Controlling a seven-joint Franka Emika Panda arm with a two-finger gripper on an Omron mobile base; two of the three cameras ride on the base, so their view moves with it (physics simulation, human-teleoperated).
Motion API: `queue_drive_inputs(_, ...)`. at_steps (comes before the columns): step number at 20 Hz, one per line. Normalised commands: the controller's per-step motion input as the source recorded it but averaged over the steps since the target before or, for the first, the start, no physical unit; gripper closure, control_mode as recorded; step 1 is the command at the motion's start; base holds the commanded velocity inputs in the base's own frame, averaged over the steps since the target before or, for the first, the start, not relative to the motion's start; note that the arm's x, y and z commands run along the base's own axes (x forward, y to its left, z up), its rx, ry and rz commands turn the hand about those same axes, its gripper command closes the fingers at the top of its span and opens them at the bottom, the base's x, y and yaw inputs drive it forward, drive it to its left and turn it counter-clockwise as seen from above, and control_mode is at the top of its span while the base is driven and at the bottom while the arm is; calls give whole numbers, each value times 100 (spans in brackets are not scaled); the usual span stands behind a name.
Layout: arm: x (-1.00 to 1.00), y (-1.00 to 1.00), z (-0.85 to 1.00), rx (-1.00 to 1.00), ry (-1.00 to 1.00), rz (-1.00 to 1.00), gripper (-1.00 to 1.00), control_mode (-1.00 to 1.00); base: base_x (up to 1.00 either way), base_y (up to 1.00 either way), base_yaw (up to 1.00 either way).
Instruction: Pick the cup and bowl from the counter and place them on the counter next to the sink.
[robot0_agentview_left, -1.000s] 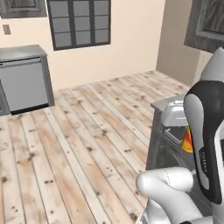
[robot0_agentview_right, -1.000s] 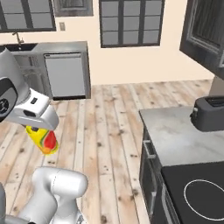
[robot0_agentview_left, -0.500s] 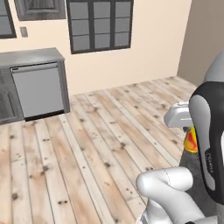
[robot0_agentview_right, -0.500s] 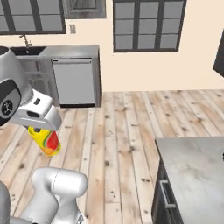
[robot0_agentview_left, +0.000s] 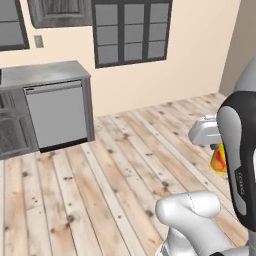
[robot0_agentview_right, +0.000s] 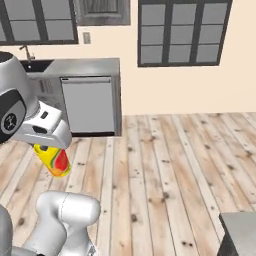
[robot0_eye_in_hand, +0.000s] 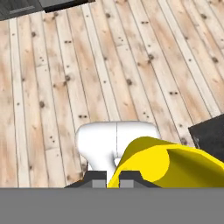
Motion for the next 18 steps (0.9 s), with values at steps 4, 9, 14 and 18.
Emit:
queue_drive_inputs(4, 0, 0, 0, 0, 0, 0, 100, 100, 77, 96, 0)
queue_drive_inputs(9, 0, 0, 0, 0, 0, 0, 100, 100, 67, 100, 0)
queue_drive_inputs(14, 0, 0, 0, 0, 0, 0, 100, 100, 97, 86, 0)
queue_drive_inputs(18, 0, 0, 0, 0, 0, 0, 100, 100, 96, 87, 0)
